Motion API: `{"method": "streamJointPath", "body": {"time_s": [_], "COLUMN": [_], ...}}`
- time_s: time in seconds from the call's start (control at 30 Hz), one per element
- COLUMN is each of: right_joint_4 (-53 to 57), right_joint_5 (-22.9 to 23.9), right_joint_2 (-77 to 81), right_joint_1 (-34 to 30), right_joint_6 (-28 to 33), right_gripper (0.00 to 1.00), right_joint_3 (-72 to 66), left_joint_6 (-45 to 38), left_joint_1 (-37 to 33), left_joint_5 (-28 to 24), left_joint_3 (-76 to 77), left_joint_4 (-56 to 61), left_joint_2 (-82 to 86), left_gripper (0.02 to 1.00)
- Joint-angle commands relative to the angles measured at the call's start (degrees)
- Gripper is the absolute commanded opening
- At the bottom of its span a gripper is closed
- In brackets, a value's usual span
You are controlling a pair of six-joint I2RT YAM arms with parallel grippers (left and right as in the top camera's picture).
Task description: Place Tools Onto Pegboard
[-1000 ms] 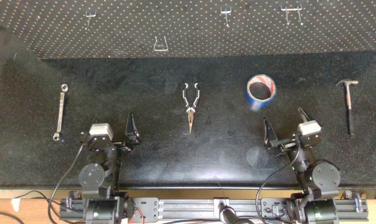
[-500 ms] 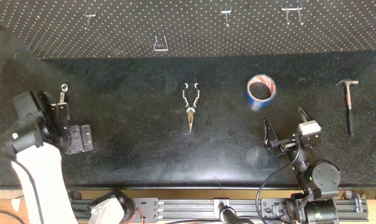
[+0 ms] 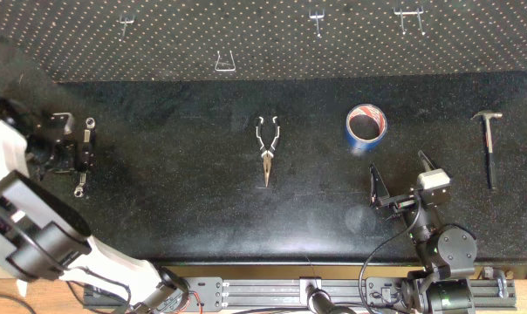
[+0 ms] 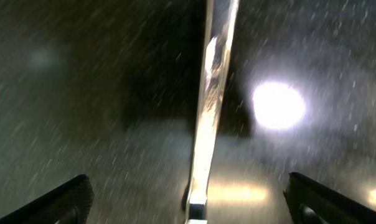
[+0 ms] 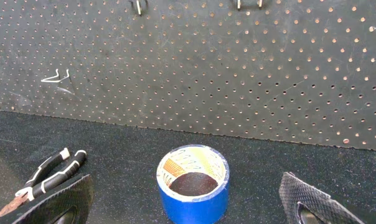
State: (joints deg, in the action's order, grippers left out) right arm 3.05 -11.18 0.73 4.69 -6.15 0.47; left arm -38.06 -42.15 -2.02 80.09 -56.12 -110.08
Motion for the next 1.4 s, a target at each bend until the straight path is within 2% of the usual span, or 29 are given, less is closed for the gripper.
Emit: {"method": "streamJointPath", "body": {"time_s": [0.03,0.7,0.73,0.77,0.8,0.87,0.93,1.07,1.17,1.23,1.3,1.4], "right_joint_4": [0.2,0.2,0.2,0.2,0.2,0.2,0.2,0.2,0.2,0.2,0.2,0.2], "right_joint_5": [0.3,0.3,0.3,0.3,0.3,0.3,0.3,0.3,0.3,0.3,0.3,0.3], "right_joint_2": [-0.5,-0.5,-0.5,-0.5,-0.5,-0.5,-0.5,-0.5,-0.5,-0.5,-0.5,-0.5], "right_joint_1": [0.4,0.4,0.4,0.4,0.4,0.4,0.4,0.4,0.4,0.4,0.4,0.4], "right_joint_6": [0.4,0.4,0.4,0.4,0.4,0.4,0.4,0.4,0.4,0.4,0.4,0.4], "right_gripper": [0.976,0.976,0.976,0.976,0.974,0.976,0.976,0.976,0.976,0.976,0.976,0.976], "right_joint_3": [-0.2,-0.2,-0.2,-0.2,-0.2,-0.2,-0.2,-0.2,-0.2,-0.2,-0.2,-0.2], "left_joint_6": [1.8,3.8,4.4,6.8,6.8,6.8,10.9,15.9,23.1,23.8,25.9,30.8], "left_joint_1": [2.5,3.7,3.7,3.7,3.7,3.7,3.9,13.1,18.8,22.2,27.4,29.5], "left_joint_5": [-1.3,-3.0,-3.0,-3.0,-3.1,-3.0,-2.9,1.4,1.3,1.4,1.4,1.4], "left_joint_3": [5.0,6.3,6.2,6.2,6.2,6.2,6.2,5.9,5.9,5.4,-0.2,-12.3], "left_joint_4": [1.8,3.0,3.1,3.3,3.7,5.3,6.4,6.6,7.8,7.7,9.3,18.2], "left_joint_2": [-4.7,-11.1,-11.4,-11.4,-11.4,-11.4,-11.3,5.9,20.2,26.3,34.1,38.3], "left_gripper": [0.993,0.989,0.584,0.266,0.051,0.031,0.031,0.029,0.029,0.027,0.031,0.029]}}
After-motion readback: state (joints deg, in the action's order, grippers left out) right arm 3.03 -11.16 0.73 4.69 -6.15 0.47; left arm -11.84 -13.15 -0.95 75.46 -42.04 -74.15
